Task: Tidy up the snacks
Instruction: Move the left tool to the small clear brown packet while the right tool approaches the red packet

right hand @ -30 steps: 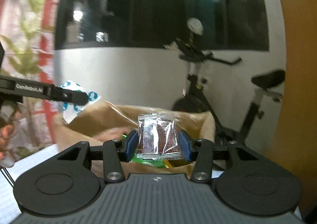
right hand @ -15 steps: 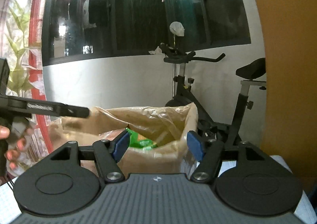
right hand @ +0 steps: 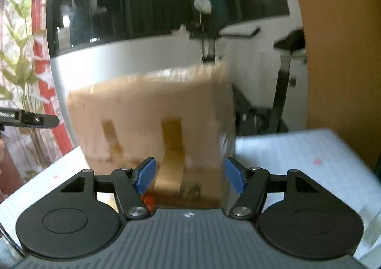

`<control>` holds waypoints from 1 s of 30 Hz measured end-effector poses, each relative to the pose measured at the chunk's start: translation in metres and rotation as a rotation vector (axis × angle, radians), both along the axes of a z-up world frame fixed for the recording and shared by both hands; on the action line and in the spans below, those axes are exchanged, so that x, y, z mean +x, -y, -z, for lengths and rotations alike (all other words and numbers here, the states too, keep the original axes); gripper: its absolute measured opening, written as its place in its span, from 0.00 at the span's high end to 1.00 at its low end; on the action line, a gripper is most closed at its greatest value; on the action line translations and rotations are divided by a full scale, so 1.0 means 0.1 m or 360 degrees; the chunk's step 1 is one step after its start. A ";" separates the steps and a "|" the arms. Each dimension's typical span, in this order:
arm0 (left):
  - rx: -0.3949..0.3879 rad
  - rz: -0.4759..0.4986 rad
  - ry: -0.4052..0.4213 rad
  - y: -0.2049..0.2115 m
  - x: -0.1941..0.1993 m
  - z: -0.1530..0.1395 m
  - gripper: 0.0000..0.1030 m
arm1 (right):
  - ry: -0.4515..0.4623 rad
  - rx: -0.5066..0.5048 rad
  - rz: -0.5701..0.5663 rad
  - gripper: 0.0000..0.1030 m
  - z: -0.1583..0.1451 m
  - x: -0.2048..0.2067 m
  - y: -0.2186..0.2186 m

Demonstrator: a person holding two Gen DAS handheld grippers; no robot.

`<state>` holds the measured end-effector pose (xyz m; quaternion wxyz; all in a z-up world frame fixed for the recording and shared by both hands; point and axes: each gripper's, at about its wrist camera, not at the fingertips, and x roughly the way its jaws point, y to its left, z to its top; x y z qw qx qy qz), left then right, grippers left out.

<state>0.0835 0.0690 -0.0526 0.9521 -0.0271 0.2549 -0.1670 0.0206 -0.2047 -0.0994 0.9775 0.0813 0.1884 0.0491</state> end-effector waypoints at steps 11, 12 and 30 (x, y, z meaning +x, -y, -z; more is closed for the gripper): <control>-0.0041 -0.0003 -0.0379 0.20 0.49 0.91 0.57 | -0.0276 -0.0027 -0.0191 0.51 0.41 0.37 -0.25; -0.0052 -0.0016 -0.0395 0.21 0.54 0.96 0.57 | -0.0301 -0.0044 -0.0192 0.51 0.44 0.42 -0.26; -0.0043 0.0135 -0.0511 0.37 0.29 1.23 0.57 | -0.0506 -0.0215 -0.0327 0.52 0.70 0.65 -0.50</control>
